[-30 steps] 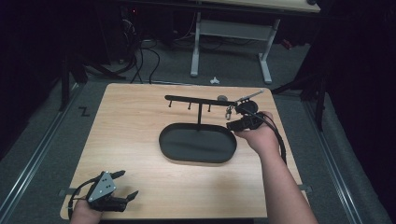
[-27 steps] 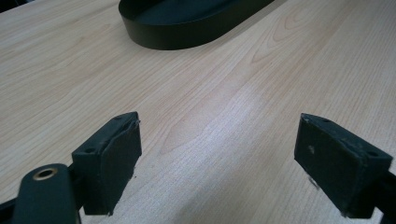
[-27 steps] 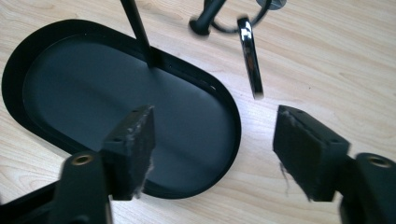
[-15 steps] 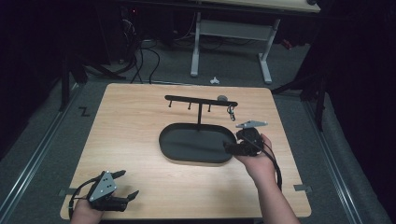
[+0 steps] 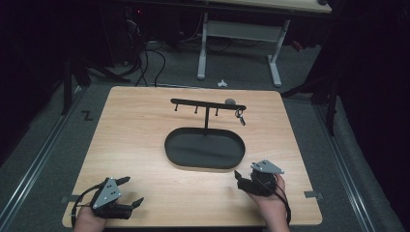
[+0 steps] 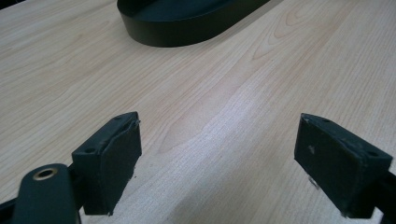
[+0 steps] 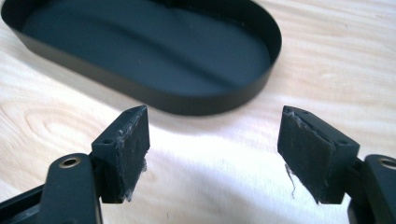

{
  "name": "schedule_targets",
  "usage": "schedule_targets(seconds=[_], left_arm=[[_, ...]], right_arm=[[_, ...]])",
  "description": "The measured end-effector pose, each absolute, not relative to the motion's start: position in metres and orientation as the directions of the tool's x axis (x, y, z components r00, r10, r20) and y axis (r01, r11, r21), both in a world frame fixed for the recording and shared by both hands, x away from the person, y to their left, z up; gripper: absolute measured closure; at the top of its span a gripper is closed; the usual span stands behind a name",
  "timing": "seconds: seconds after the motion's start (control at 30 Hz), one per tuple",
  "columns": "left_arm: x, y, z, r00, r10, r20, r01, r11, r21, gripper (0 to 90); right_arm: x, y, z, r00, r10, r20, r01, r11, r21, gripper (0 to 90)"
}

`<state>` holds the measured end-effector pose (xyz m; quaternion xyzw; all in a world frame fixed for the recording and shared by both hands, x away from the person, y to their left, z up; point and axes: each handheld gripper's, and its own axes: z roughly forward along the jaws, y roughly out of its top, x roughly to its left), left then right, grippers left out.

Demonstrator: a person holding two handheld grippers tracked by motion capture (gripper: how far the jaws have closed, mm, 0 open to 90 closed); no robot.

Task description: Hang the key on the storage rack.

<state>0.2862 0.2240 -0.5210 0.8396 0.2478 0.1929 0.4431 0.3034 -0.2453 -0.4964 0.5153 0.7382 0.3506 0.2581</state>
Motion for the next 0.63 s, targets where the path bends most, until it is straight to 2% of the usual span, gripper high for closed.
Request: schedule_targets(seconds=[0.1, 0.2, 0.27, 0.63], left_arm=[[0.287, 0.224, -0.521, 0.797, 0.594, 0.103, 0.247, -0.477, 0.843, 15.3], [0.287, 0.224, -0.520, 0.794, 0.598, 0.112, 0.242, -0.480, 0.843, 15.3], [0.288, 0.224, -0.520, 0.790, 0.602, 0.114, 0.242, -0.477, 0.845, 15.3], [0.289, 0.222, -0.519, 0.792, 0.601, 0.110, 0.239, -0.470, 0.850, 15.3]], right_arm=[[0.290, -0.249, -0.509, -0.327, 0.944, -0.043, 0.548, 0.227, 0.805, 24.9], [0.280, -0.251, -0.516, -0.344, 0.939, -0.017, 0.551, 0.217, 0.806, 25.0], [0.276, -0.251, -0.519, -0.359, 0.932, -0.051, 0.551, 0.256, 0.794, 25.0], [0.276, -0.263, -0.521, -0.344, 0.939, -0.016, 0.559, 0.218, 0.800, 25.1]])
